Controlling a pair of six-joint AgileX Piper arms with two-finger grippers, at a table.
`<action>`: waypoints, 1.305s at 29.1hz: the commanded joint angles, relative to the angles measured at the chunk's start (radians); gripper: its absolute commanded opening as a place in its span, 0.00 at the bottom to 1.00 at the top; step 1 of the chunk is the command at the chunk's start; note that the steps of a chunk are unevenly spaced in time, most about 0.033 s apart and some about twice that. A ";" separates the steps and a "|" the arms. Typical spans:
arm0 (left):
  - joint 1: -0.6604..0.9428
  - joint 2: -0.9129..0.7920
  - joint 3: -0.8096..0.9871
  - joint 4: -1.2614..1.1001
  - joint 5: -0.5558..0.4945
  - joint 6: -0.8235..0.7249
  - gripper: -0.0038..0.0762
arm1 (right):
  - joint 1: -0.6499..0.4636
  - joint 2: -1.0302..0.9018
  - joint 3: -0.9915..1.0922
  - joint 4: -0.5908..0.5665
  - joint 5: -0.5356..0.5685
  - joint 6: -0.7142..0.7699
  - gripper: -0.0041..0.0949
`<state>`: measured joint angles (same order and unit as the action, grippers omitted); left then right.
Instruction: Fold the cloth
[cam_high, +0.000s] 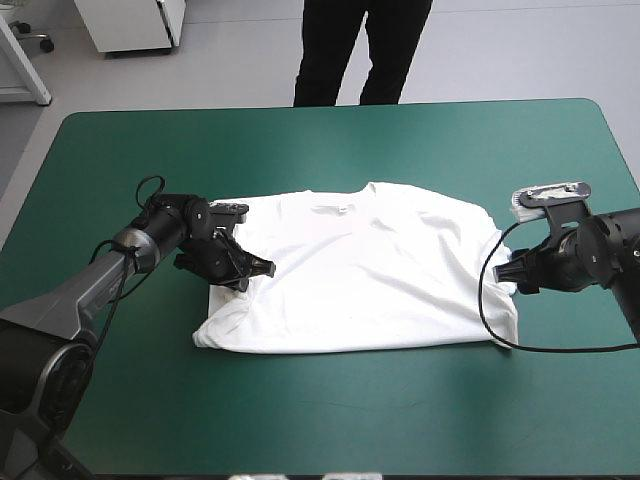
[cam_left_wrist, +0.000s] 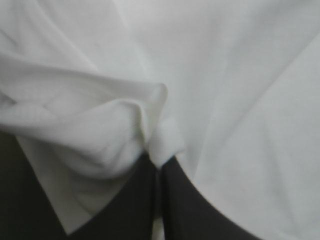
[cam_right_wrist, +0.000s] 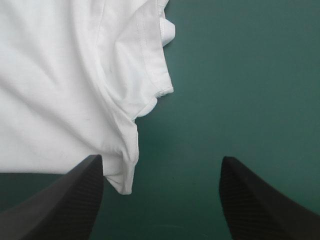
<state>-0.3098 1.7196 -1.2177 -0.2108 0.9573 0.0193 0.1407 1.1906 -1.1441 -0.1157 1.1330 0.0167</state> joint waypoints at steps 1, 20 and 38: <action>-0.006 -0.015 -0.024 -0.014 -0.022 0.001 0.04 | 0.000 -0.025 -0.031 -0.012 -0.029 -0.008 0.66; -0.008 -0.360 -0.166 -0.082 0.162 0.060 0.73 | -0.036 0.058 -0.026 -0.075 -0.096 0.065 0.67; -0.009 -0.472 -0.271 -0.111 0.197 0.051 0.73 | -0.138 0.423 0.004 0.072 -0.282 -0.011 0.66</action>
<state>-0.3129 1.2748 -1.4559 -0.2819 1.1895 0.0780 0.0103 1.6164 -1.1146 -0.0451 0.8957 0.0164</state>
